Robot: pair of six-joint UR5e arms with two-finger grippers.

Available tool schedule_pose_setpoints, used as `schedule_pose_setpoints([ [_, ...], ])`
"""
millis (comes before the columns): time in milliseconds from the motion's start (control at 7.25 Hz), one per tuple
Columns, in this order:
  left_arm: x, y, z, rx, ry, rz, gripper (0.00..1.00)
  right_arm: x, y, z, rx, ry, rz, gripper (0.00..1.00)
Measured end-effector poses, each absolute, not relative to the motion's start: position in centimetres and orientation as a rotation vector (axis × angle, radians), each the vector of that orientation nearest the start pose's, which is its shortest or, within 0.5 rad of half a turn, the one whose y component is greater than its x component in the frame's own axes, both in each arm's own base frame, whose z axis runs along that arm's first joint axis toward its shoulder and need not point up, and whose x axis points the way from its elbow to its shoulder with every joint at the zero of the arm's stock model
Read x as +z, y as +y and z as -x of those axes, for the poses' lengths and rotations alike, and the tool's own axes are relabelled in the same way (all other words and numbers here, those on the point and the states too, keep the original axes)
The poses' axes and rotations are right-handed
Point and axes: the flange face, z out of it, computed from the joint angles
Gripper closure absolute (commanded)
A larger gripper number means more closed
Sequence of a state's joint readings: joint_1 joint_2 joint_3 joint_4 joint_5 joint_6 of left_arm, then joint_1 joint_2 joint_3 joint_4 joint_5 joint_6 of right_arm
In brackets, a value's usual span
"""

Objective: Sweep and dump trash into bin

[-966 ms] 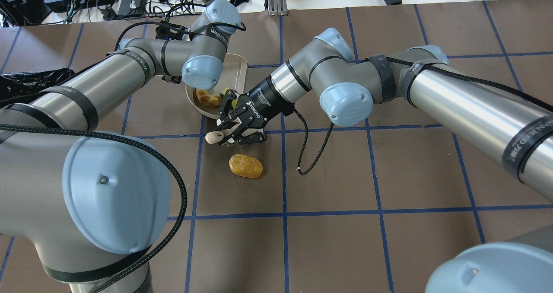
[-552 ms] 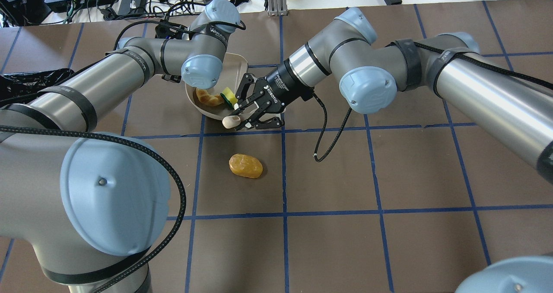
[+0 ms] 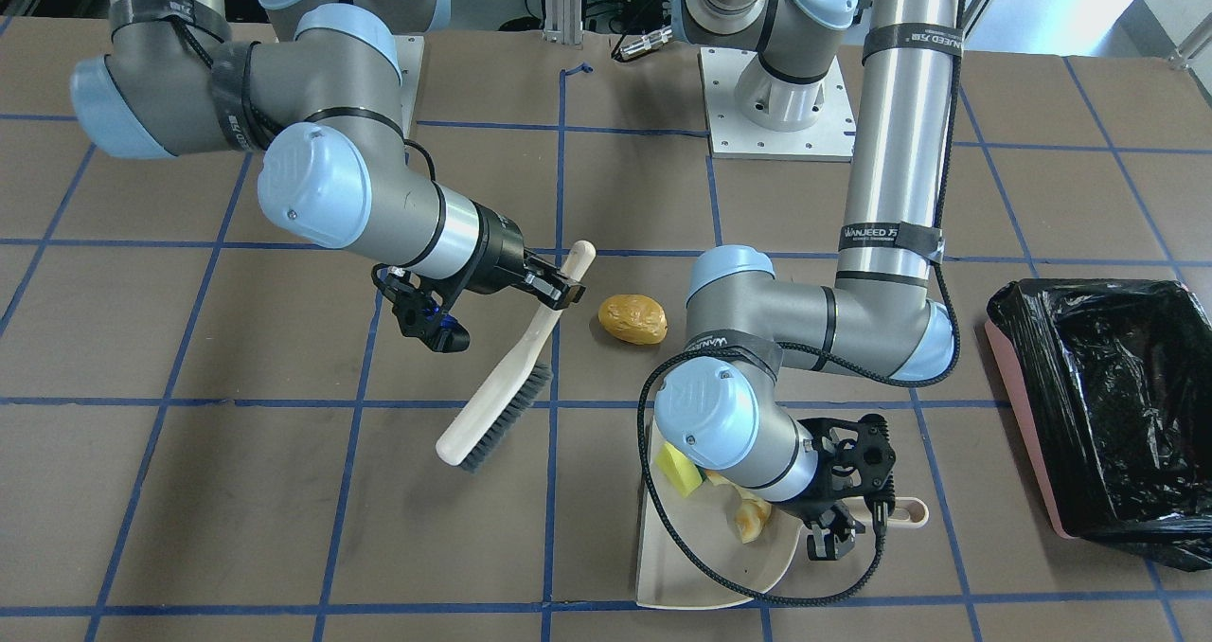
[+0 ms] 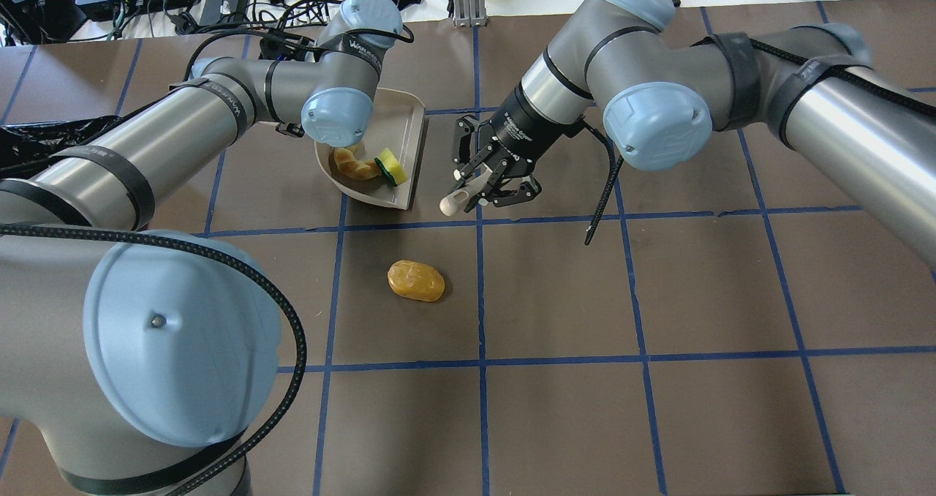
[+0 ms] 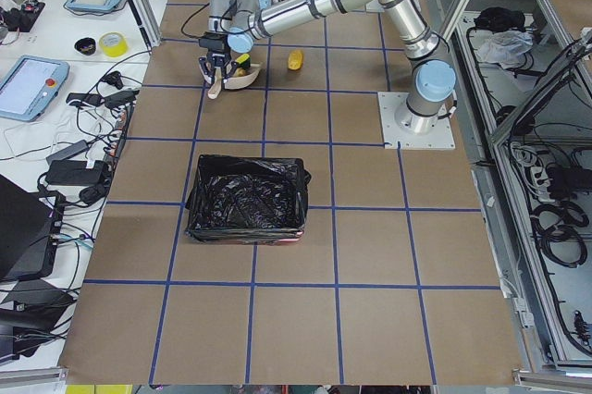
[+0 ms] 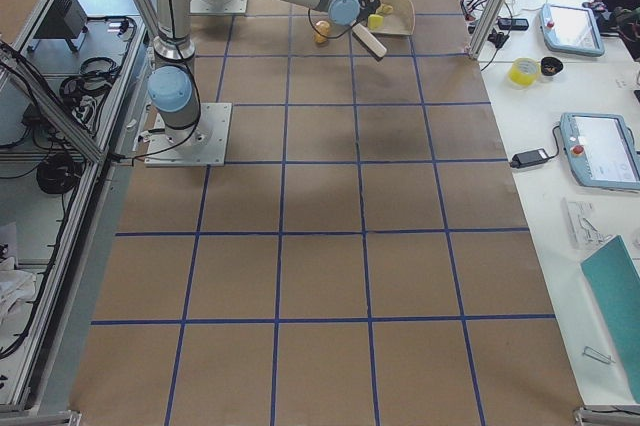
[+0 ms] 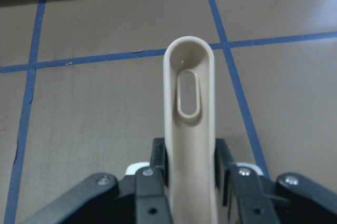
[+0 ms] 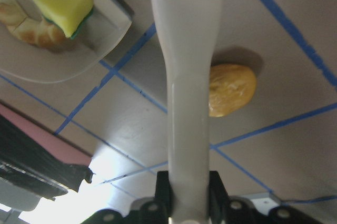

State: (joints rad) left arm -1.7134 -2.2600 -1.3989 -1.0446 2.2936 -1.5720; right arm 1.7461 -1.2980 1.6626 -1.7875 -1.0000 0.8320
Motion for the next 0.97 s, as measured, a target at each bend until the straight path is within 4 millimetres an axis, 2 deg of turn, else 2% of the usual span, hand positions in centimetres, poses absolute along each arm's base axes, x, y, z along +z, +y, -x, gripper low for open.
schedule_pose_setpoints([
  [276,22.7,-69.2,16.3,-0.718,1.968,1.676,1.0,34.2,-50.3,-28.0,0.493,2.718,-0.86,1.0],
  [552,24.2,-68.2,13.9,-0.694,1.965,1.649,1.0,33.1,-47.0,-30.5,0.473,2.919,-0.766,1.0],
  [828,26.2,-65.6,11.3,-0.666,1.963,1.619,1.0,31.5,-44.1,-32.3,0.494,3.007,-0.719,1.0],
  [966,26.8,-63.8,10.5,-0.652,1.959,1.611,1.0,31.0,-43.0,-32.9,0.494,3.045,-0.722,1.0],
])
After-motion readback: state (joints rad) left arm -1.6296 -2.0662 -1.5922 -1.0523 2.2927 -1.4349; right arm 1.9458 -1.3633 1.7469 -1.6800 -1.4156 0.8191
